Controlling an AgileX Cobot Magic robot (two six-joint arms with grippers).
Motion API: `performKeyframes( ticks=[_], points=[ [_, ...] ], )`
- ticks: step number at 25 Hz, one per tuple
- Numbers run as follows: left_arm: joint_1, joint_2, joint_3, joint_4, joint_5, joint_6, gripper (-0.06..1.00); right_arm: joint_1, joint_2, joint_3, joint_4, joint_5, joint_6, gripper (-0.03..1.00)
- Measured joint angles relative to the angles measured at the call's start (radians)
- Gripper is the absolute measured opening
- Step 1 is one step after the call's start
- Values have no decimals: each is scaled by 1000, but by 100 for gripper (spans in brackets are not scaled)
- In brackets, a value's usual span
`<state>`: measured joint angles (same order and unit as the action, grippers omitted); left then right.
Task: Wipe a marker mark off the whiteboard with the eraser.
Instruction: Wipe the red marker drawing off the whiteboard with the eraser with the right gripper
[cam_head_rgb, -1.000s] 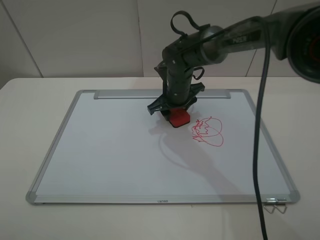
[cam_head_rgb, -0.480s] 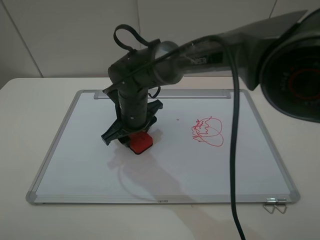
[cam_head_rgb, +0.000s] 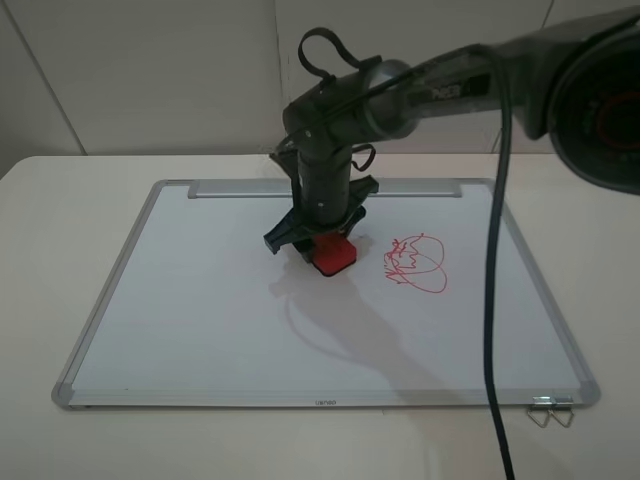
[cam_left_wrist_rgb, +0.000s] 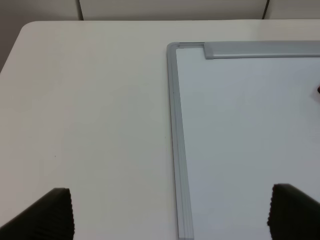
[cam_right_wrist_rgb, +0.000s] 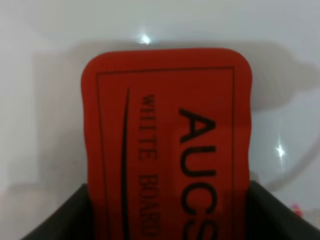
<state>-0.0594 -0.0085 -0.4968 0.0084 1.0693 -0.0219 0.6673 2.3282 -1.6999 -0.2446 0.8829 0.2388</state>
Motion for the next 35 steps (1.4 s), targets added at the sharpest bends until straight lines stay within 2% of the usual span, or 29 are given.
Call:
performKeyframes(
  ticks=[10,18,22,30,33,35],
  points=[
    [0,0,0,0,0,0,77,-151,0,7,3,-99,0,49],
    [0,0,0,0,0,0,77,-163,0,9,21,-99,-4,49],
    [0,0,0,0,0,0,77,-137,0,9,25,-99,-5,49],
    [0,0,0,0,0,0,77,28,1,9,38,-104,-18,49],
    [0,0,0,0,0,0,77,44,0,8,37,-95,-18,49],
    [0,0,0,0,0,0,77,44,-16,8,34,-57,-14,49]
  ],
)
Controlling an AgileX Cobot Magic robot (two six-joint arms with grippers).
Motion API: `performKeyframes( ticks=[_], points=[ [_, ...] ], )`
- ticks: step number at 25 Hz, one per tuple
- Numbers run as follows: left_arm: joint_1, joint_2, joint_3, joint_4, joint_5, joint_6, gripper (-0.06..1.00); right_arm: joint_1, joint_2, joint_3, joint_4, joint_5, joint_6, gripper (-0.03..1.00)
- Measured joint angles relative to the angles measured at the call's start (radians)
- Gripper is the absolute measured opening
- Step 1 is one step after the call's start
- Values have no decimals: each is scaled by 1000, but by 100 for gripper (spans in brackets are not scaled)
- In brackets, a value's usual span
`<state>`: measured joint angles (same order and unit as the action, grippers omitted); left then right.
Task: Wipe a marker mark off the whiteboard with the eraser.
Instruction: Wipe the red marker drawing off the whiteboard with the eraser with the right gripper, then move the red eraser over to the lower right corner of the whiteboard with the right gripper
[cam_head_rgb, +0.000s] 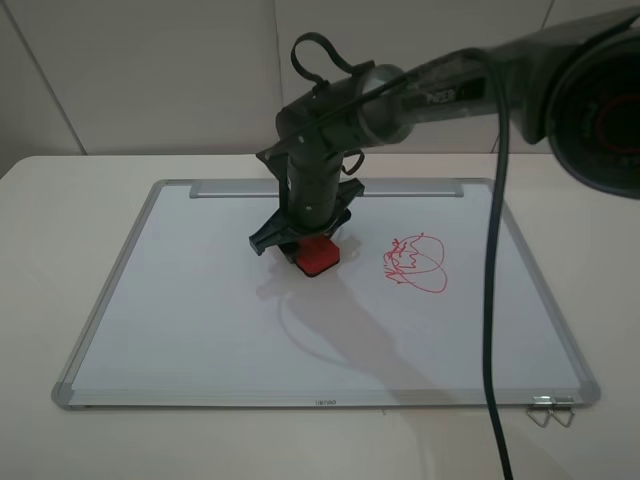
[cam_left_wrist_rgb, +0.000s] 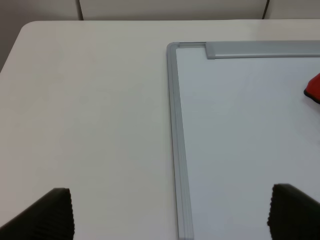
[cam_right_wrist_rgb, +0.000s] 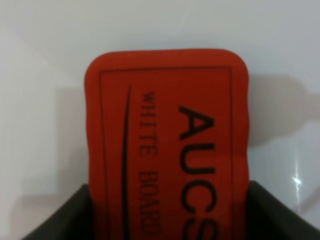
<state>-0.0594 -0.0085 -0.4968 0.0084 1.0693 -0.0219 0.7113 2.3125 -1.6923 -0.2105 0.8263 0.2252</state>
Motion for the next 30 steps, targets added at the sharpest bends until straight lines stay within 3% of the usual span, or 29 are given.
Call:
performKeyframes(
  ticks=[7,13,22,30],
  points=[
    [0,0,0,0,0,0,77,-40,-168,32,-25,93,66,49],
    [0,0,0,0,0,0,77,-125,-321,282,-24,86,152,49],
    [0,0,0,0,0,0,77,-270,-601,722,-24,-73,236,49],
    [0,0,0,0,0,0,77,-348,-674,953,-21,-192,301,49]
  ],
)
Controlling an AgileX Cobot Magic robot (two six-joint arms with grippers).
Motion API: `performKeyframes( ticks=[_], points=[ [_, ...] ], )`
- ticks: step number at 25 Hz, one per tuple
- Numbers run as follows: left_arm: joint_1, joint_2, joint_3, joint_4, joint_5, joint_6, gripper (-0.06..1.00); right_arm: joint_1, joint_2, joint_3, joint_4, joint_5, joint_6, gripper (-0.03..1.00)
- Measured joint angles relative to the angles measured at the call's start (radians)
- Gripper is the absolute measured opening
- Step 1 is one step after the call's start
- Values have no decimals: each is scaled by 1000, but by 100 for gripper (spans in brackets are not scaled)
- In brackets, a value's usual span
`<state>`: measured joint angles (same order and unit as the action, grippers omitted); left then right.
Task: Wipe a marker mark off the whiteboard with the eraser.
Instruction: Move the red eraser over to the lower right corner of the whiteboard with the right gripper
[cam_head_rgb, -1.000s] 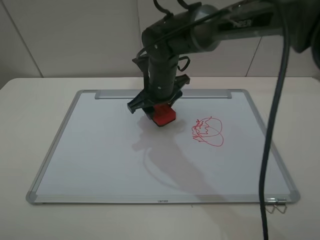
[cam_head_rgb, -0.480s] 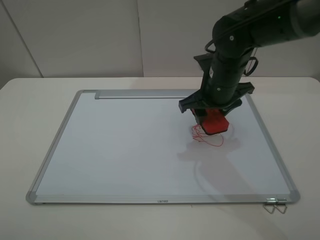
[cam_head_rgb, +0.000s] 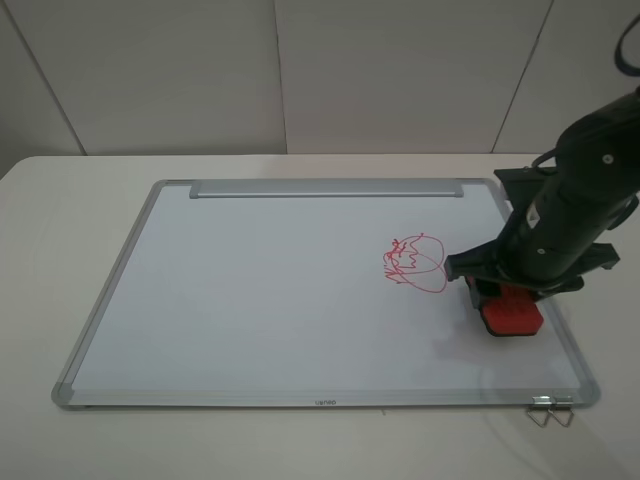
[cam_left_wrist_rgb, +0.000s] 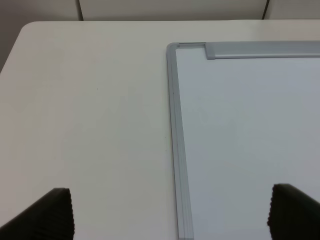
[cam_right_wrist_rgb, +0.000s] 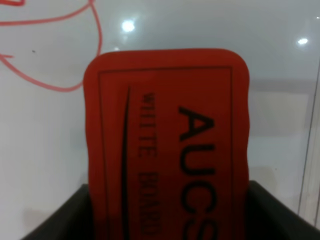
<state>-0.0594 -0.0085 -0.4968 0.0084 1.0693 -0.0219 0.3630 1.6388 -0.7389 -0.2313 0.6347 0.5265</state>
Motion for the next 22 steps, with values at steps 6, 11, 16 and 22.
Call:
performKeyframes(
  ticks=[6,11,16,22],
  points=[
    [0,0,0,0,0,0,77,0,0,61,-27,-66,94,49],
    [0,0,0,0,0,0,77,0,0,98,-99,-98,179,49],
    [0,0,0,0,0,0,77,19,0,138,-135,-124,215,49],
    [0,0,0,0,0,0,77,25,0,140,-141,-115,218,49]
  ],
)
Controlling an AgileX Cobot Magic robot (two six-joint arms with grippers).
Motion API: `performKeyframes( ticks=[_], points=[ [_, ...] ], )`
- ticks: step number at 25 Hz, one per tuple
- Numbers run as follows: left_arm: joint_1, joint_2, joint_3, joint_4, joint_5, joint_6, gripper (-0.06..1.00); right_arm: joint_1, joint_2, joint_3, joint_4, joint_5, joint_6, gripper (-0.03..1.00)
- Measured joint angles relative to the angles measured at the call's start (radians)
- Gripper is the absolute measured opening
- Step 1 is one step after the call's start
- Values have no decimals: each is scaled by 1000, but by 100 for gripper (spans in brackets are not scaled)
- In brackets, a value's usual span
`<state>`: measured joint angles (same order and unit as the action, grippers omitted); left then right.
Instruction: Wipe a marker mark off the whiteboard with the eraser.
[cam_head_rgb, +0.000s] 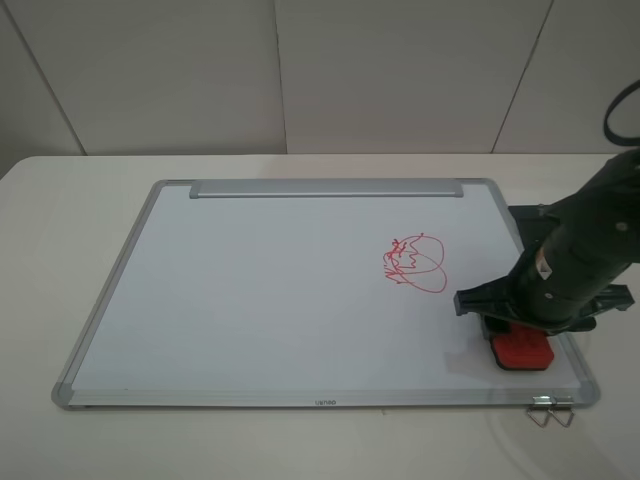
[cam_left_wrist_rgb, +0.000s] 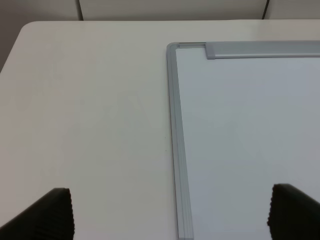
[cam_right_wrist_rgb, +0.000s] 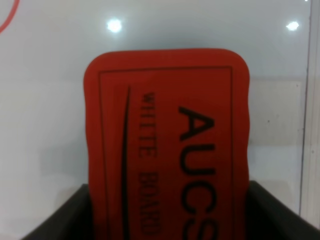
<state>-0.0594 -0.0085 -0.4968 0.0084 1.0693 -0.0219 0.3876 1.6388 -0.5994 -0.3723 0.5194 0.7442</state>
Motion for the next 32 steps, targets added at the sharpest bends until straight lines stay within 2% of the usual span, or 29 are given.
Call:
performKeyframes(
  ticks=[8,14,18,22,26,30,32],
  points=[
    [0,0,0,0,0,0,77,0,0,0,0,-3,0,50],
    [0,0,0,0,0,0,77,0,0,0,0,-5,0,71],
    [0,0,0,0,0,0,77,0,-14,0,0,8,-18,74],
    [0,0,0,0,0,0,77,0,-71,-22,30,69,-142,74],
    [0,0,0,0,0,0,77,-7,-158,-95,134,132,-302,74],
    [0,0,0,0,0,0,77,-88,-254,-165,235,217,-445,74],
    [0,0,0,0,0,0,77,-159,-313,-178,275,249,-500,74]
  ],
)
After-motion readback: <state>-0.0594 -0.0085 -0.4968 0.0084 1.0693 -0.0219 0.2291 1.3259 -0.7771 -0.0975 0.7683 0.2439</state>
